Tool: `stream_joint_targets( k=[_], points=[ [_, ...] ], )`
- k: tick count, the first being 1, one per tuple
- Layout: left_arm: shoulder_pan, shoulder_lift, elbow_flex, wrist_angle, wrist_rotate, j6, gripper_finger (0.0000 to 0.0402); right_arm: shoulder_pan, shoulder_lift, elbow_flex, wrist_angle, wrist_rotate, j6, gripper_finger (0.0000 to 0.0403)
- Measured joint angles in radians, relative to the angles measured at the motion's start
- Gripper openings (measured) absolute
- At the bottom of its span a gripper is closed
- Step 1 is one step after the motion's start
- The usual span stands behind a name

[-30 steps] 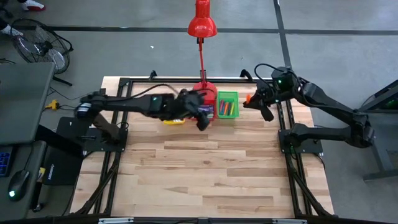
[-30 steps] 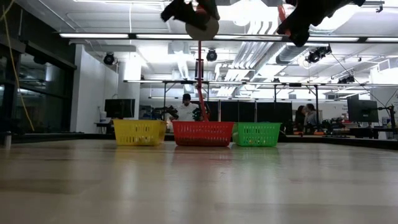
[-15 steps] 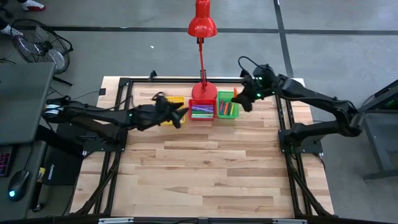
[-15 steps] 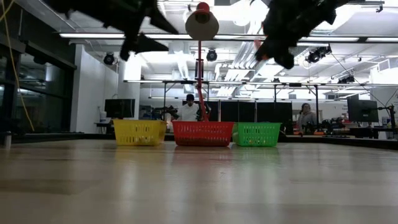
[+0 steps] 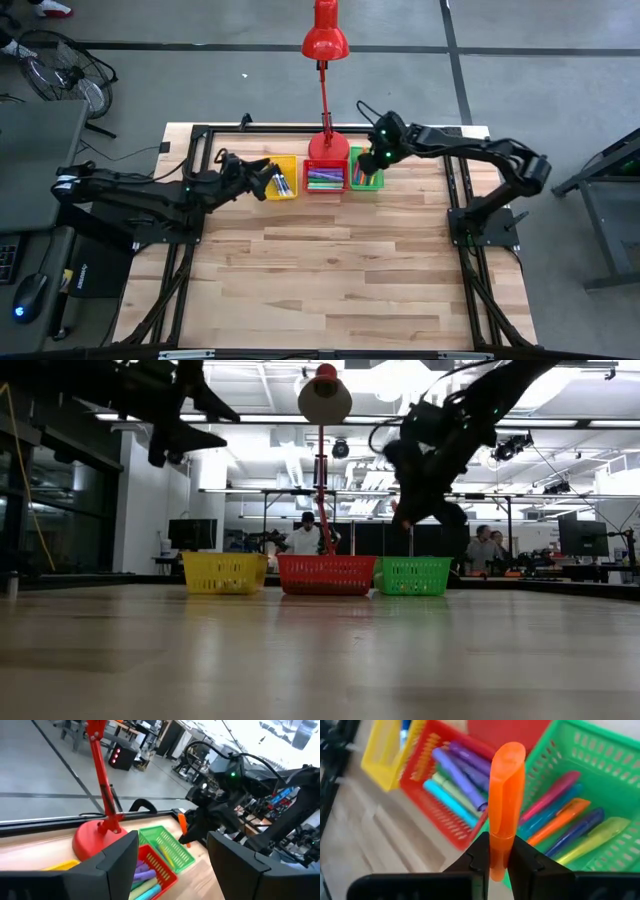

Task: Pick & Place Markers
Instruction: Put the orange pen into the green bin, then return to Home Position

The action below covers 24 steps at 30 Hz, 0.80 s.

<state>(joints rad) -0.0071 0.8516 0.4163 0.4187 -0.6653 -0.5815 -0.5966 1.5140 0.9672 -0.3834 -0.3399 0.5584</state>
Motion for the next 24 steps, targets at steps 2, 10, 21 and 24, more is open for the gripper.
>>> stream_joint_targets(
  k=[2, 10, 21, 24],
  points=[
    [0.000, -0.008, -0.009, -0.003, 0.000, 0.001, 0.0232, -0.005, 0.028, 0.000, 0.020, 0.013, 0.058, 0.0043],
    [0.000, -0.008, -0.019, -0.007, 0.002, -0.003, 0.0232, -0.014, 0.097, 0.000, 0.013, 0.089, 0.228, 0.0031],
    [0.000, -0.008, -0.019, -0.011, 0.003, -0.004, 0.0232, -0.006, 0.100, 0.000, -0.065, 0.176, 0.341, 0.0065],
    [0.000, -0.008, -0.019, -0.016, 0.003, -0.006, 0.0232, 0.005, 0.100, 0.000, -0.070, 0.176, 0.342, 0.0057]
  ],
)
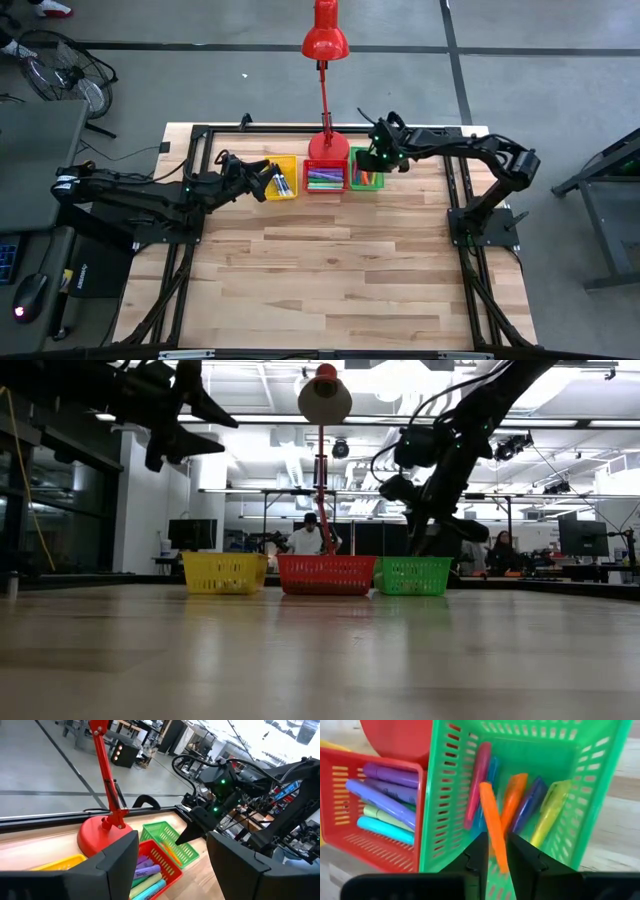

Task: Pick & Place Markers
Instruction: Return to Home Position

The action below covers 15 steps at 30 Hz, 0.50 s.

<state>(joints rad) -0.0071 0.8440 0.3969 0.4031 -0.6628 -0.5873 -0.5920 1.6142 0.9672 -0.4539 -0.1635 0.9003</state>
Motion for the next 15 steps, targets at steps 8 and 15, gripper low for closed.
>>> stream_joint_targets(
  k=[8, 15],
  points=[
    [0.000, 0.000, 0.000, -0.012, -0.010, -0.005, 0.0232, 0.000, 0.000, 0.000, 0.004, 0.016, -0.057, 0.0040],
    [0.000, 0.000, 0.000, -0.055, 0.016, -0.005, 0.0232, -0.009, -0.025, 0.000, 0.003, -0.021, -0.271, 0.0060]
  ],
)
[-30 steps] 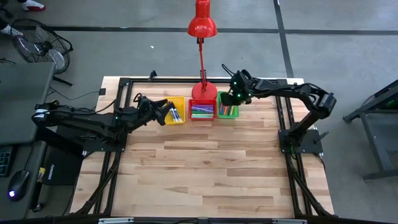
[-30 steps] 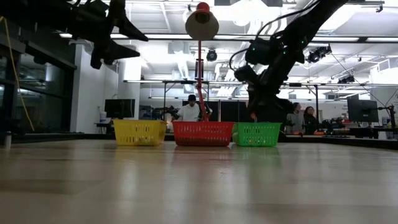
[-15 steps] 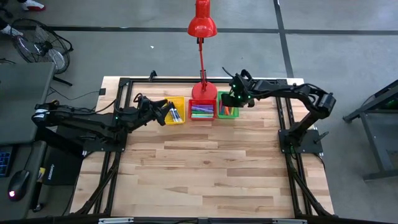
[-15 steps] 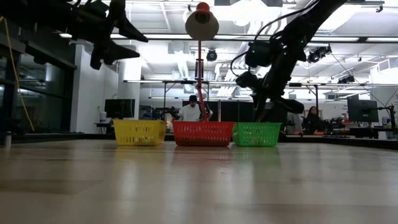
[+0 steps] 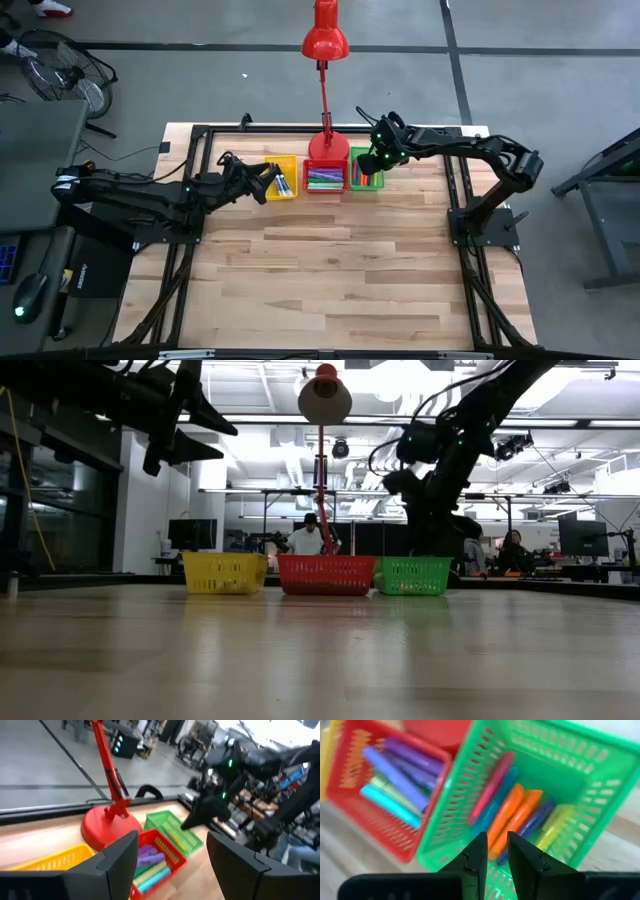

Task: Pick & Place Markers
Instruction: Return to Home Position

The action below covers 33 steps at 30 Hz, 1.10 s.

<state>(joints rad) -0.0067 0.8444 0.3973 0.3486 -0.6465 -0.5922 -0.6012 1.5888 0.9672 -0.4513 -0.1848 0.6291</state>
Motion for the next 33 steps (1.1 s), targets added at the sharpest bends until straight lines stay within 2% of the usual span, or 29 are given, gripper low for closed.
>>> stream_joint_targets(
  k=[5, 10, 13, 17, 22, 25, 29, 33],
  points=[
    [0.000, -0.049, -0.037, -0.011, 0.043, -0.024, 0.0232, 0.011, -0.101, 0.000, -0.009, 0.002, -0.143, 0.0064],
    [0.000, -0.162, -0.198, 0.111, 0.030, -0.068, 0.0232, 0.061, -0.309, 0.000, -0.048, 0.095, -0.303, 0.0057],
    [0.000, -0.258, -0.281, 0.188, 0.033, -0.054, 0.0232, 0.105, -0.444, 0.000, -0.051, 0.108, -0.390, 0.0056],
    [0.000, -0.342, -0.324, 0.206, 0.065, -0.030, 0.0232, 0.159, -0.598, 0.000, -0.054, 0.100, -0.407, 0.0055],
    [0.000, -0.380, -0.364, 0.223, 0.129, -0.027, 0.0232, 0.208, -0.756, -0.007, -0.050, 0.100, -0.387, 0.0055],
    [0.000, -0.388, -0.381, 0.225, 0.193, -0.062, 0.0232, 0.247, -0.873, -0.112, 0.059, 0.100, -0.322, 0.0055],
    [0.000, -0.386, -0.382, 0.230, 0.251, -0.071, 0.0232, 0.311, -1.072, -0.368, 0.320, 0.119, -0.159, 0.0055],
    [0.000, -0.399, -0.383, 0.226, 0.295, -0.059, 0.0232, 0.375, -1.241, -0.556, 0.522, 0.131, -0.111, 0.0055]
  ],
)
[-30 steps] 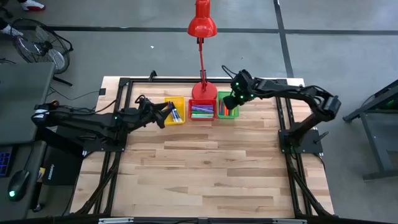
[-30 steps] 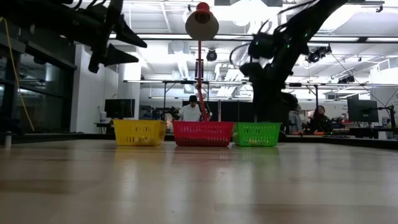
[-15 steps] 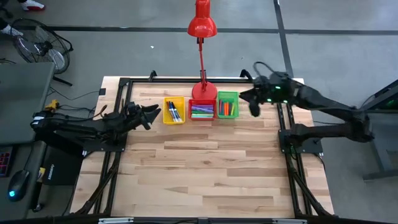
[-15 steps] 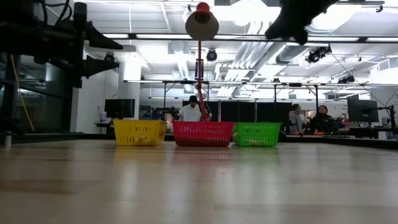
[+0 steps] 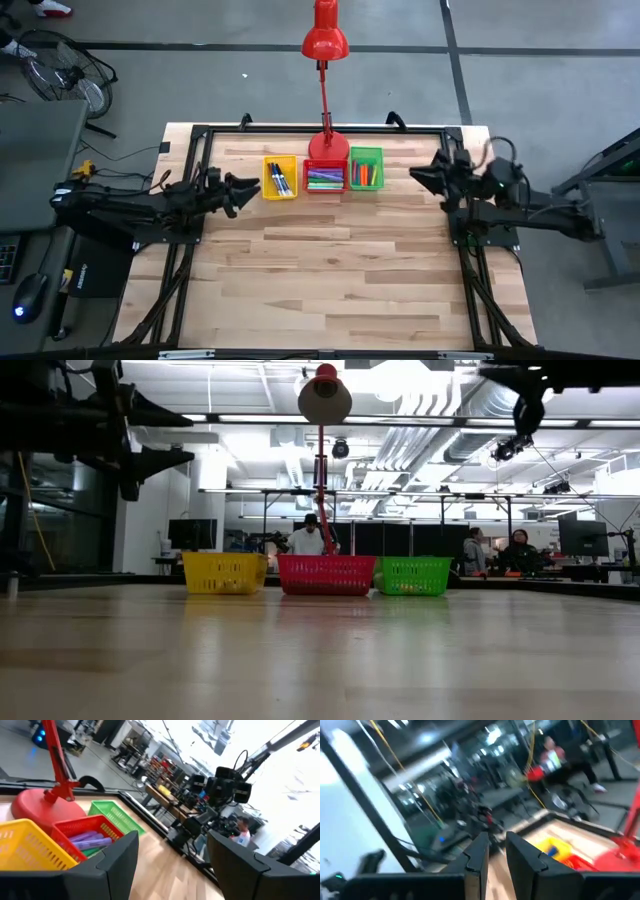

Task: Pick & Place Markers
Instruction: Return to Home Position

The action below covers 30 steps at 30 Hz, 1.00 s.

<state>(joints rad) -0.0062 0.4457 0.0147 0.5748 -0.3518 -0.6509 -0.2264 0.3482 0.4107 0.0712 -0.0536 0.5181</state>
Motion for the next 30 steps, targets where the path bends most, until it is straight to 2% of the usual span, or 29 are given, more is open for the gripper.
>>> stream_joint_targets(
  k=[2, 6, 11, 14, 16, 18, 21, 25, 30],
  points=[
    [0.000, -0.008, 0.000, -0.013, 0.003, 0.000, 0.0229, 0.027, -0.054, -0.040, 0.040, 0.029, -0.002, 0.0055],
    [0.032, -0.054, -0.001, -0.063, 0.013, -0.009, 0.0204, 0.067, -0.117, -0.055, 0.007, 0.086, -0.028, 0.0055],
    [0.137, -0.147, -0.002, -0.197, 0.142, -0.062, 0.0164, 0.122, -0.169, -0.055, -0.001, 0.132, -0.143, 0.0055],
    [0.197, -0.211, -0.002, -0.250, 0.207, -0.062, 0.0150, 0.152, -0.183, -0.055, 0.001, 0.207, -0.150, 0.0053],
    [0.225, -0.251, -0.002, -0.291, 0.245, -0.073, 0.0143, 0.174, -0.179, -0.060, 0.005, 0.219, -0.144, 0.0052],
    [0.245, -0.285, -0.003, -0.349, 0.265, -0.080, 0.0136, 0.198, -0.178, -0.101, 0.075, 0.216, -0.137, 0.0051],
    [0.258, -0.325, -0.003, -0.434, 0.271, -0.083, 0.0125, 0.233, -0.178, -0.212, 0.277, 0.217, -0.141, 0.0052],
    [0.255, -0.353, -0.002, -0.464, 0.280, -0.067, 0.0117, 0.264, -0.178, -0.323, 0.469, 0.257, -0.164, 0.0051],
    [0.255, -0.356, 0.017, -0.475, 0.247, -0.005, 0.0115, 0.274, -0.179, -0.390, 0.543, 0.287, -0.259, 0.0049]
  ],
)
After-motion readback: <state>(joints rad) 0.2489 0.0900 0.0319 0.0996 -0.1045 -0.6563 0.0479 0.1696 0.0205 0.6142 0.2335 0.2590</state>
